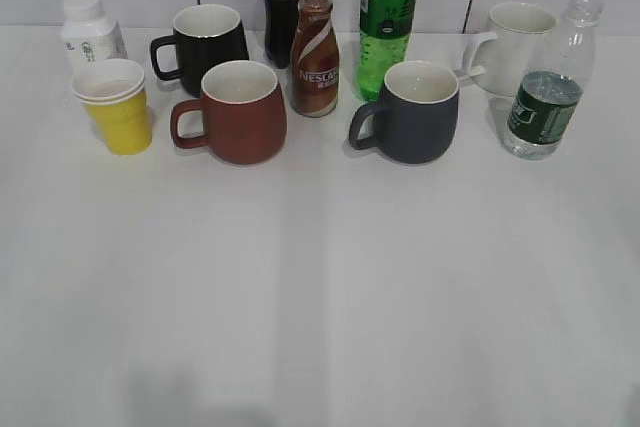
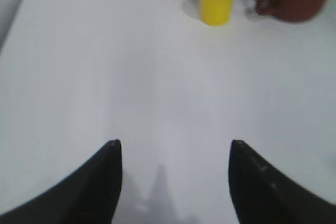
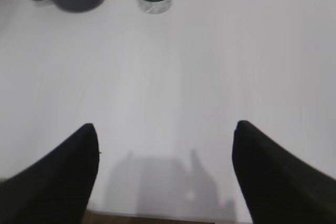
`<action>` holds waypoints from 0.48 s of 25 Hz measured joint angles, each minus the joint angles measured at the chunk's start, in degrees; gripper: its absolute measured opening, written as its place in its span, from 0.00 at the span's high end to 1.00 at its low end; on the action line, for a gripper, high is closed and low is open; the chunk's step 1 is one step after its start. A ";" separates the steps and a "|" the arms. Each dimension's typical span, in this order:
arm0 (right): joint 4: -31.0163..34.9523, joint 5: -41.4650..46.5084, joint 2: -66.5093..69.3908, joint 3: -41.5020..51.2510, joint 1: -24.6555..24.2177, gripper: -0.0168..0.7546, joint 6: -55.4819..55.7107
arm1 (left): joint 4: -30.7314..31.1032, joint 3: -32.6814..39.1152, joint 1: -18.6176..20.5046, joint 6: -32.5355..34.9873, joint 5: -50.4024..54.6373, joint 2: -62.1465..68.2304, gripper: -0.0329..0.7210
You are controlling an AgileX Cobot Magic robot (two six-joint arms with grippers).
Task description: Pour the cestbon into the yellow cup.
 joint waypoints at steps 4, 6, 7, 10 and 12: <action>0.00 -0.03 -1.15 0.06 -2.29 0.21 0.00 | 0.00 0.00 5.65 0.00 0.00 -4.43 0.31; 0.00 -0.03 -1.21 0.11 -2.41 0.21 0.00 | 0.00 0.00 6.45 0.00 0.04 -4.93 0.31; 0.00 -0.03 -1.21 0.11 -2.41 0.21 0.00 | -0.06 0.00 6.52 0.00 0.03 -4.93 0.31; 0.00 -0.03 -1.21 0.11 -2.41 0.21 0.00 | -0.06 0.00 6.56 0.00 -0.02 -4.93 0.31; 0.00 -0.03 -1.21 0.11 -2.41 0.21 0.00 | -0.06 0.00 6.56 0.00 -0.02 -4.93 0.31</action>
